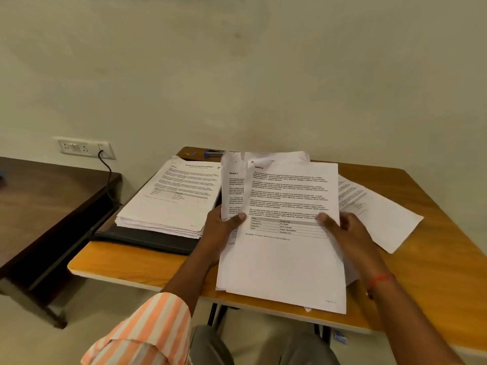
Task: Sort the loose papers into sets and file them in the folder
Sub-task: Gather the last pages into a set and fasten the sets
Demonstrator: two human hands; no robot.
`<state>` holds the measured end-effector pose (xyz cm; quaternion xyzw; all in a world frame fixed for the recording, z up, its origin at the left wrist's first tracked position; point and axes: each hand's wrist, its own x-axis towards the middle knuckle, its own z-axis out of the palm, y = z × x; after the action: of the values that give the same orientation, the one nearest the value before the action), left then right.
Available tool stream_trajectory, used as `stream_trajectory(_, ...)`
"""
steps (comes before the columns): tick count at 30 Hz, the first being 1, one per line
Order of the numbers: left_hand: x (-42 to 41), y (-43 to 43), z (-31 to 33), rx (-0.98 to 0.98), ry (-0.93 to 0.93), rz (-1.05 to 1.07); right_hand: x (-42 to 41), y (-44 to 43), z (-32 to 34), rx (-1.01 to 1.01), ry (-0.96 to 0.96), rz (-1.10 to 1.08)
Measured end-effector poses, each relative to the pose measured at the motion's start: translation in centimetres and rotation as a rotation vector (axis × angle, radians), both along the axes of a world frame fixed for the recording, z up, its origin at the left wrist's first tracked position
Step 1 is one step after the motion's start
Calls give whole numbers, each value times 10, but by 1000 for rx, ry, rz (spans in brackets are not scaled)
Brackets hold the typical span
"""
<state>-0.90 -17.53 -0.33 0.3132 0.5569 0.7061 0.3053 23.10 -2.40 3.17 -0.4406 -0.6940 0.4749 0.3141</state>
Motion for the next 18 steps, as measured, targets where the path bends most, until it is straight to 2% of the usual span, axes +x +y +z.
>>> stream_trajectory(7,1,-1,1,-42,19,2,8,-19,-29,46,153,69)
stream_trajectory(12,-1,1,-4,-62,-17,72,7,19,-27,80,-187,136)
stream_trajectory(16,-2,2,-9,-67,-32,132,29,74,-11,218,-397,-96)
stream_trajectory(18,-3,1,-9,-56,-44,145,44,99,-6,230,-555,-140)
